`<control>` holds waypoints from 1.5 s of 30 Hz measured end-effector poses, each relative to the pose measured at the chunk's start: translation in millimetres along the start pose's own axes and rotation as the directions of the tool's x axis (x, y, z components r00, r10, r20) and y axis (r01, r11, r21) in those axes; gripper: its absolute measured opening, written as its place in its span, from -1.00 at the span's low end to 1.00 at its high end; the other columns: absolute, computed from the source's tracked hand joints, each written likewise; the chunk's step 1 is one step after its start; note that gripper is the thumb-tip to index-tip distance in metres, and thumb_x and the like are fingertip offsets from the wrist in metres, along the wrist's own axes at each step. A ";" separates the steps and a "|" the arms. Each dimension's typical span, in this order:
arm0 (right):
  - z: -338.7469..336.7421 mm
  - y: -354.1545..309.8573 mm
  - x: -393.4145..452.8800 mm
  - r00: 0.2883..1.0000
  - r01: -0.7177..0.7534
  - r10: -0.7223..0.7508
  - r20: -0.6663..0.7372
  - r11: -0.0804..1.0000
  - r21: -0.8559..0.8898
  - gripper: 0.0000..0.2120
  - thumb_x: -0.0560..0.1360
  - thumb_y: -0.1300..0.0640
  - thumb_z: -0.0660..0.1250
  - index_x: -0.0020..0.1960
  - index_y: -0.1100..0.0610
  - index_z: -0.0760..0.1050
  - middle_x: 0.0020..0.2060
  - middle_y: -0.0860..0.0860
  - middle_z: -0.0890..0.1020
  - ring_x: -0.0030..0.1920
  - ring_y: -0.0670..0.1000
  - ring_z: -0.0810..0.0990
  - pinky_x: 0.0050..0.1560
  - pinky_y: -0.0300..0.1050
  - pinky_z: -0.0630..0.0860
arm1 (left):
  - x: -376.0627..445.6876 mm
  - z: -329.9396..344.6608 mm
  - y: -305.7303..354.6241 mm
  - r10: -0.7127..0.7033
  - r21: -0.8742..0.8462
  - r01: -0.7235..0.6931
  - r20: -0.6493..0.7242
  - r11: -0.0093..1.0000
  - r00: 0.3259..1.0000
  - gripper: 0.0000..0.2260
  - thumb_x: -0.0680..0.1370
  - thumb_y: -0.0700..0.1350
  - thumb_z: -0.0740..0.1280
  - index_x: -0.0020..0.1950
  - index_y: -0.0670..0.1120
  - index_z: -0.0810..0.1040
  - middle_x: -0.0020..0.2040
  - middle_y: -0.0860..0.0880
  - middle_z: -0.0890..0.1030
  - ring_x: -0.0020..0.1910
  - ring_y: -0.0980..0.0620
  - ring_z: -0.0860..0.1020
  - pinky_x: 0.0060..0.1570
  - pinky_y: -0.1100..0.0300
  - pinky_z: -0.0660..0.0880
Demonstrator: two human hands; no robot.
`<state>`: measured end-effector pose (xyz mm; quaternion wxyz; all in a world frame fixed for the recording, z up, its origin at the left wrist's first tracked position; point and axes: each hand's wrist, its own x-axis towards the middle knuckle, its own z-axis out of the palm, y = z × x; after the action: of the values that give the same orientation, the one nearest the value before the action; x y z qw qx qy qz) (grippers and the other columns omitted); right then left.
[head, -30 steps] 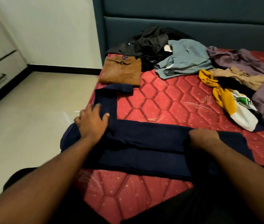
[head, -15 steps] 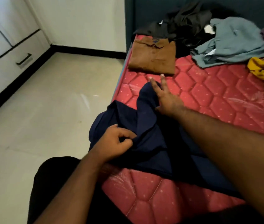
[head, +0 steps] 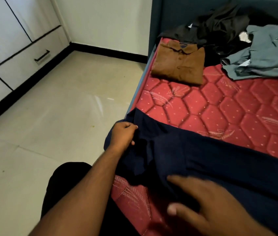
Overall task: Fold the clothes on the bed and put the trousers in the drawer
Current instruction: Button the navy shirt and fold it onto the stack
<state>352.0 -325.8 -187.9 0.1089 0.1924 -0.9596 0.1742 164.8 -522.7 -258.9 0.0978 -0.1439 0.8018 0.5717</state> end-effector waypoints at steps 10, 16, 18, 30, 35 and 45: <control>58.0 18.1 35.8 0.889 -0.433 0.456 0.044 0.805 0.406 -0.67 0.49 -0.10 0.30 0.20 0.00 0.45 0.14 -0.10 0.49 0.15 -0.05 0.49 0.17 -0.20 0.41 | -27.1 -0.1 8.1 -0.013 -0.096 0.008 -0.052 0.995 0.999 -0.72 0.41 -0.14 0.46 -0.37 -0.07 0.36 -0.40 -0.11 0.36 -0.38 -0.02 0.34 -0.35 0.09 0.31; 38.9 9.5 36.5 0.718 -0.612 0.373 0.588 0.740 0.278 -0.72 0.51 -0.20 0.28 -0.04 0.00 0.52 -0.12 -0.11 0.63 -0.10 -0.10 0.60 -0.07 -0.14 0.50 | -25.7 2.9 3.3 -0.196 -0.157 0.199 0.034 0.967 0.980 -0.81 0.48 -0.04 0.44 -0.16 -0.12 0.51 -0.22 -0.17 0.59 -0.30 -0.11 0.55 -0.40 0.12 0.45; 31.9 10.5 40.9 0.731 -0.613 0.389 0.561 0.736 0.288 -0.61 0.49 -0.28 0.26 -0.03 0.04 0.59 -0.16 -0.07 0.65 -0.12 -0.08 0.61 -0.08 -0.11 0.51 | -20.6 5.0 6.5 -0.153 -0.109 0.153 0.005 0.982 0.988 -0.82 0.48 -0.10 0.45 -0.12 -0.20 0.56 -0.24 -0.19 0.61 -0.37 -0.10 0.55 -0.45 0.14 0.45; 75.9 62.6 62.7 0.867 -0.442 0.445 0.224 0.895 -0.066 -0.49 0.60 -0.18 0.11 0.51 -0.05 0.23 0.54 0.00 0.15 0.54 0.05 0.08 0.51 0.09 0.03 | -9.2 20.8 20.2 0.165 0.485 -0.069 -0.156 0.872 0.974 -0.56 0.54 0.15 0.32 0.29 -0.11 0.46 0.19 -0.13 0.59 0.18 -0.23 0.54 0.08 -0.01 0.49; 82.6 83.7 41.3 0.833 -0.443 0.459 0.310 0.888 -0.123 -0.13 0.37 -0.54 -0.24 0.57 -0.13 -0.08 0.58 -0.04 -0.09 0.57 0.03 -0.13 0.52 0.06 -0.19 | 1.2 0.7 5.9 0.085 0.333 0.012 -0.276 0.943 0.957 -0.86 0.45 -0.09 0.47 -0.07 -0.08 0.56 -0.01 -0.16 0.65 0.03 -0.23 0.59 0.01 0.05 0.49; 51.6 142.3 -17.1 0.771 -0.536 0.570 0.284 0.821 -0.194 -0.12 0.32 -0.52 -0.28 0.56 -0.17 -0.22 0.57 -0.05 -0.16 0.56 0.06 -0.19 0.49 0.12 -0.25 | -51.6 136.2 23.3 0.376 0.692 -0.681 0.580 0.240 0.723 -0.61 0.63 0.07 0.17 0.46 0.07 0.34 0.44 0.04 0.41 0.46 -0.02 0.31 0.42 -0.14 0.23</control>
<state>302.1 -216.4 -281.4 -0.0993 -0.0783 -0.9853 0.1148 204.2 -380.8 -266.2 0.0734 0.2977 0.9480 0.0855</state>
